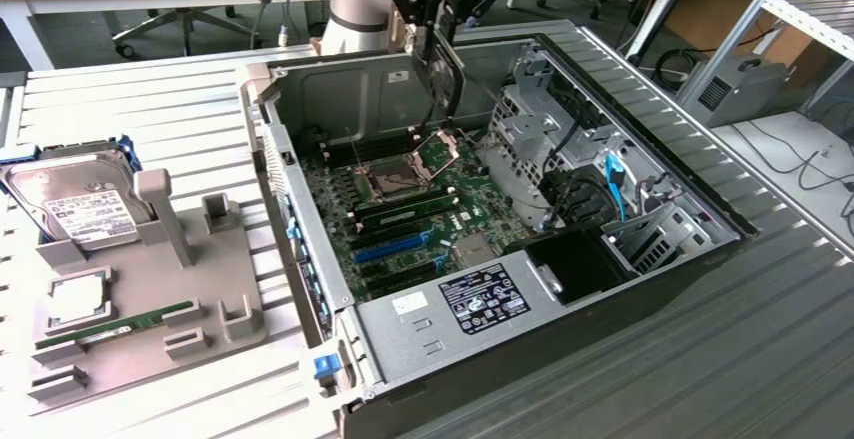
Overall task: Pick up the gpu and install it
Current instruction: 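Pick up the gpu and move the gpu toward the slot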
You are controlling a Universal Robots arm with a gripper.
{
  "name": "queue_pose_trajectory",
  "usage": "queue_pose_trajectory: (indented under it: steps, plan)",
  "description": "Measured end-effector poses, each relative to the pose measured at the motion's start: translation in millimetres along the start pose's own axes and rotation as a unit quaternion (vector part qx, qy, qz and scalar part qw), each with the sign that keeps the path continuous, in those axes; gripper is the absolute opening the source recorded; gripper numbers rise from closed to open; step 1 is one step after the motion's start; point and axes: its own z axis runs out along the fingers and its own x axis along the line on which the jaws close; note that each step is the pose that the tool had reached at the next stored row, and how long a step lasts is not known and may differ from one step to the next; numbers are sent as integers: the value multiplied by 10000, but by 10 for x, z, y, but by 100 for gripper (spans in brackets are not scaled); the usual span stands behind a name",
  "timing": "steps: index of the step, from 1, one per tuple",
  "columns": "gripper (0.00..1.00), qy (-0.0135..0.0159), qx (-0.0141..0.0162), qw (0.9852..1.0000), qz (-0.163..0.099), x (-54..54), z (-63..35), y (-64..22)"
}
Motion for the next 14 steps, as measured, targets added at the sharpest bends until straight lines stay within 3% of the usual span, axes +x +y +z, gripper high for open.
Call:
queue_pose_trajectory:
  steps: [14]
  plan:
    - [27, 0, 0, 10000, 0, -406, 13, 66]
